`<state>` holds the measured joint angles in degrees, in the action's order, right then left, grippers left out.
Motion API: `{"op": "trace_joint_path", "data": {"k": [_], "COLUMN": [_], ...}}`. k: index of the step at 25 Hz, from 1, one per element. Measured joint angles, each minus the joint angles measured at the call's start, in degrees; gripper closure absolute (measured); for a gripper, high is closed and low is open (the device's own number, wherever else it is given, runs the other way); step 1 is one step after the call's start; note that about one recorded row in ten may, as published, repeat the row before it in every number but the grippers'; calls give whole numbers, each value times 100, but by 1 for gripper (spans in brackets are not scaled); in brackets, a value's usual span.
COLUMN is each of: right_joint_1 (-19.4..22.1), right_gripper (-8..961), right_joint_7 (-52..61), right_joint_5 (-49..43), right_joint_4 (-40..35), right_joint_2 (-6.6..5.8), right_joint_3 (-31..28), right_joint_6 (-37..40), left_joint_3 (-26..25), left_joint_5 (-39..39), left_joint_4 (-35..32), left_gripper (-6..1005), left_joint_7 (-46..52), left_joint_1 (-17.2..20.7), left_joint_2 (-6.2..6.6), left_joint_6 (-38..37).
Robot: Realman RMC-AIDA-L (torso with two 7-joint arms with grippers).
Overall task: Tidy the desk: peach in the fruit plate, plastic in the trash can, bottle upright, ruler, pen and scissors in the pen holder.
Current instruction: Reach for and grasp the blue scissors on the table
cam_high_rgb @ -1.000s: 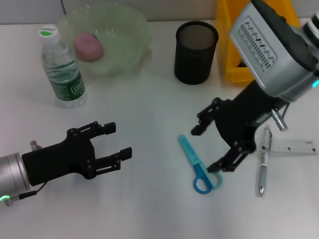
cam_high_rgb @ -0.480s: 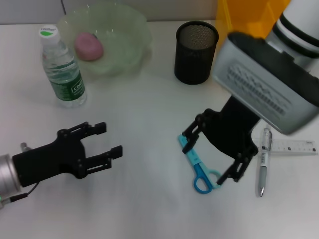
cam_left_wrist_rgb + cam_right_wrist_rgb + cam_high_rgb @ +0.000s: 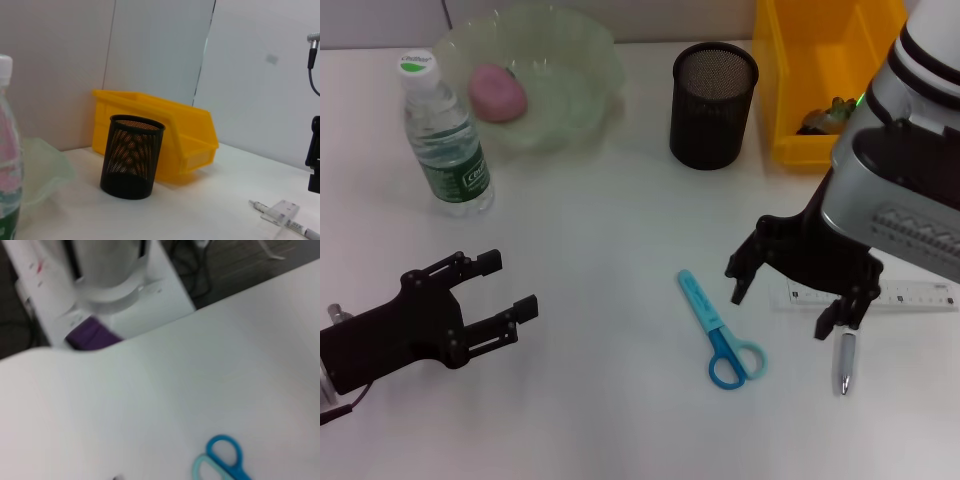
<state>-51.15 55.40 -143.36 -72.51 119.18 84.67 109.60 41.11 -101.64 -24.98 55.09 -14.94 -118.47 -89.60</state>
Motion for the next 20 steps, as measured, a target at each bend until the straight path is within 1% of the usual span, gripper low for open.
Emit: {"op": "trace_joint_path", "data": {"k": [7, 9, 14, 18, 20], "right_joint_1": [-12, -9, 15, 9, 25], "right_gripper": [129, 129, 128, 128, 128], "right_joint_7": [-783, -1041, -1744, -2019, -2134], "right_joint_5": [-277, -284, -87, 60, 95], "right_joint_4": [-69, -79, 64, 222, 333], "right_joint_2": [10, 20, 43, 44, 45], "right_joint_3": [584, 653, 857, 1070, 1264], "right_joint_6": [-287, -414, -822, -1093, -1377], "left_joint_3": [1, 14, 18, 34, 28], "left_joint_5": [43, 34, 30, 25, 27], "left_joint_4": [30, 30, 30, 34, 37], "left_gripper": [216, 216, 216, 216, 216], "left_joint_7": [-21, -76, -167, -194, -254], "left_joint_1": [10, 18, 32, 60, 112], "left_joint_2": [-9, -7, -6, -6, -10], "left_joint_6": [10, 11, 20, 22, 4]}}
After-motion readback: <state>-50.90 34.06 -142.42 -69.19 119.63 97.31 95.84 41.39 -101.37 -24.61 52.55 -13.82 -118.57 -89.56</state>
